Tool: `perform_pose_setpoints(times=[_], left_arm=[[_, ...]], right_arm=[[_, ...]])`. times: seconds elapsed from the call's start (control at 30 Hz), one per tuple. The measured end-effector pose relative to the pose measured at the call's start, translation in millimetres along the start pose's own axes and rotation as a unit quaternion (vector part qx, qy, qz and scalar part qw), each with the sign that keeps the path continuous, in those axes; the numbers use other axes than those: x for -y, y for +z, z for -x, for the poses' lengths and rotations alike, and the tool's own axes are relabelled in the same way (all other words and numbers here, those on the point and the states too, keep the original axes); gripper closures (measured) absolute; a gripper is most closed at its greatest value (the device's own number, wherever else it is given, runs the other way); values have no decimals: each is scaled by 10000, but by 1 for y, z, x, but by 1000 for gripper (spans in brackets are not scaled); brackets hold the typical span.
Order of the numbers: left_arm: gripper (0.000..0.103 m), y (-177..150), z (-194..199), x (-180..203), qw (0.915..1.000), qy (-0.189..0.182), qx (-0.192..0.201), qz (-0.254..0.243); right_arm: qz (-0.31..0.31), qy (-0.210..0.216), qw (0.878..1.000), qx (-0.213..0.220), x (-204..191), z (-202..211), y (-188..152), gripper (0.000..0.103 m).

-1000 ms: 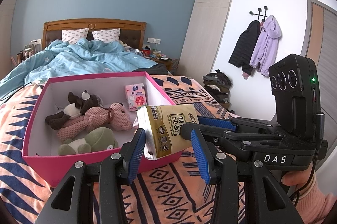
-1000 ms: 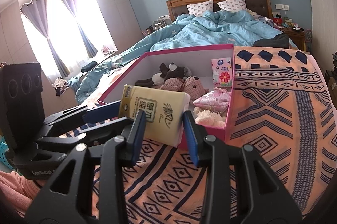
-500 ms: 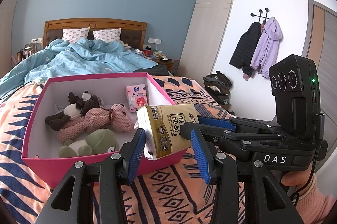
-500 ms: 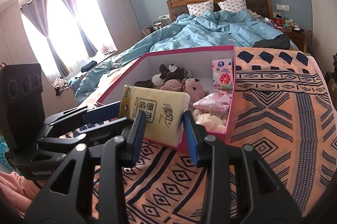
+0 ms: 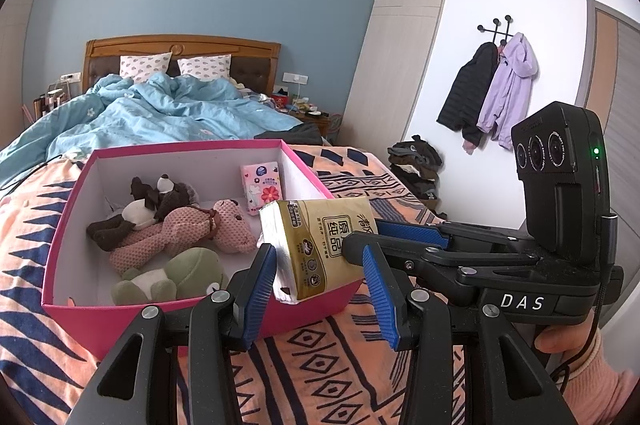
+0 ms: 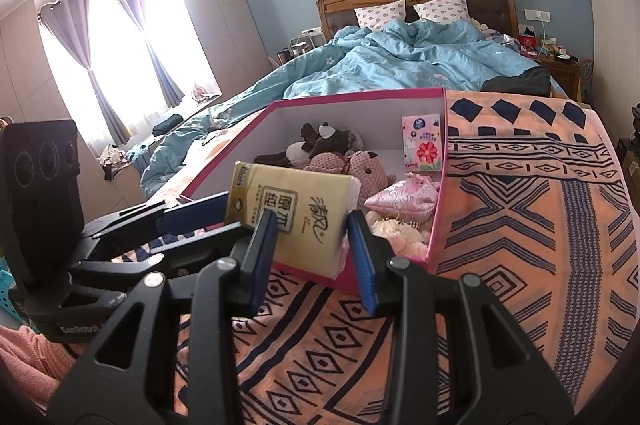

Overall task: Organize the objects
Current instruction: 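Hold the beige carton with the right gripper above the box rim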

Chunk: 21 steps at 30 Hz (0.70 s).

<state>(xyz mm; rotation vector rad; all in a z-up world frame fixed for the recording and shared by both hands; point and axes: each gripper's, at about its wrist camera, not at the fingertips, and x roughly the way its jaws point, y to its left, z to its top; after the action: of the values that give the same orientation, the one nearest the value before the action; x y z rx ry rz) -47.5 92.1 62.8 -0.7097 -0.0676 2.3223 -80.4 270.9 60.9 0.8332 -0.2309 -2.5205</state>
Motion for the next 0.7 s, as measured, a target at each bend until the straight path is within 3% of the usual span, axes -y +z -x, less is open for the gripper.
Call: perform_pose_setpoints(times=[0.7], left_arm=[[58, 5, -4, -1, 10000, -7, -3, 29]], right_arm=[[21, -26, 10000, -5, 4, -3, 7, 63]])
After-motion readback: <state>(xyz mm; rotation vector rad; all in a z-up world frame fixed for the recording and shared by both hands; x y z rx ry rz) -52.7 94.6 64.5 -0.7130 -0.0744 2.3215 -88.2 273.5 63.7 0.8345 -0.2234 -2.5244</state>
